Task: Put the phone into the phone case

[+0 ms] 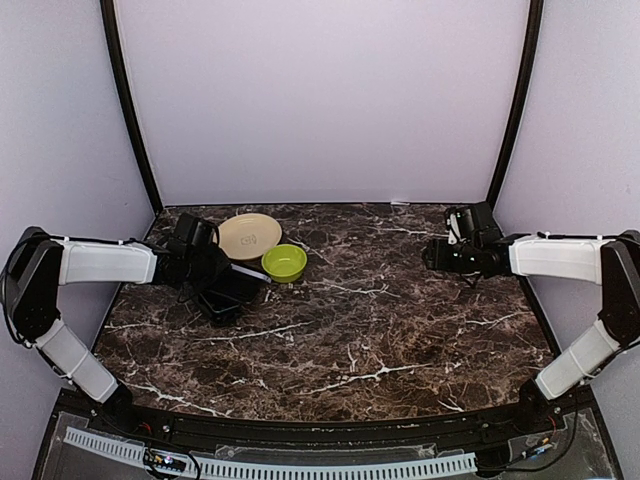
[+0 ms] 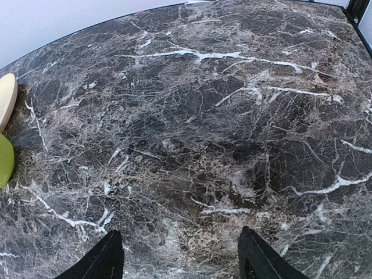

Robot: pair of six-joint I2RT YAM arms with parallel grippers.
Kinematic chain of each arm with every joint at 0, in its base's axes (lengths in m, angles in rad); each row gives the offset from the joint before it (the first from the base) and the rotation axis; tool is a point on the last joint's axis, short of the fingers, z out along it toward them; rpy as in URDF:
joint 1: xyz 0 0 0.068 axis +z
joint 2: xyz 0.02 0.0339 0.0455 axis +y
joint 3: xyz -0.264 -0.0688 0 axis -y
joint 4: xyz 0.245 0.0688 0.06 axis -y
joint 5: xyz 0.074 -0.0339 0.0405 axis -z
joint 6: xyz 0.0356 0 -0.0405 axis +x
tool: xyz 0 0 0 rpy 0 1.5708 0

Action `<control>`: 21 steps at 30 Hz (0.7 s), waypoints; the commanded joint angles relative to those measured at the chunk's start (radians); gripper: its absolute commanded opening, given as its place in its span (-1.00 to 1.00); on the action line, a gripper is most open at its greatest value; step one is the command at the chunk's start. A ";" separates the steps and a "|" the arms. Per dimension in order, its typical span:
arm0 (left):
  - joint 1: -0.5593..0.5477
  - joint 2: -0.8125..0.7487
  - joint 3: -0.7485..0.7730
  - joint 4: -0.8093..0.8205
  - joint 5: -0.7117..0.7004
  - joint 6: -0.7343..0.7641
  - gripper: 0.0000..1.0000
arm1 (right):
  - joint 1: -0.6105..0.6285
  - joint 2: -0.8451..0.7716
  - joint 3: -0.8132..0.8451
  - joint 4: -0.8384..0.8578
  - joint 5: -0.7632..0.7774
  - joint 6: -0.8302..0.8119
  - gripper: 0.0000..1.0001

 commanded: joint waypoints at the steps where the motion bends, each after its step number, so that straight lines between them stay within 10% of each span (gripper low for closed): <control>1: 0.002 -0.015 0.017 -0.015 0.017 -0.033 -0.30 | 0.009 0.024 0.045 -0.007 0.005 -0.002 0.36; 7: 0.000 -0.027 -0.020 0.022 0.022 -0.059 -0.17 | 0.013 0.035 0.052 -0.003 0.012 -0.006 0.36; 21: 0.002 0.056 0.024 -0.015 -0.003 -0.044 -1.00 | 0.015 0.036 0.073 -0.035 0.026 -0.018 0.36</control>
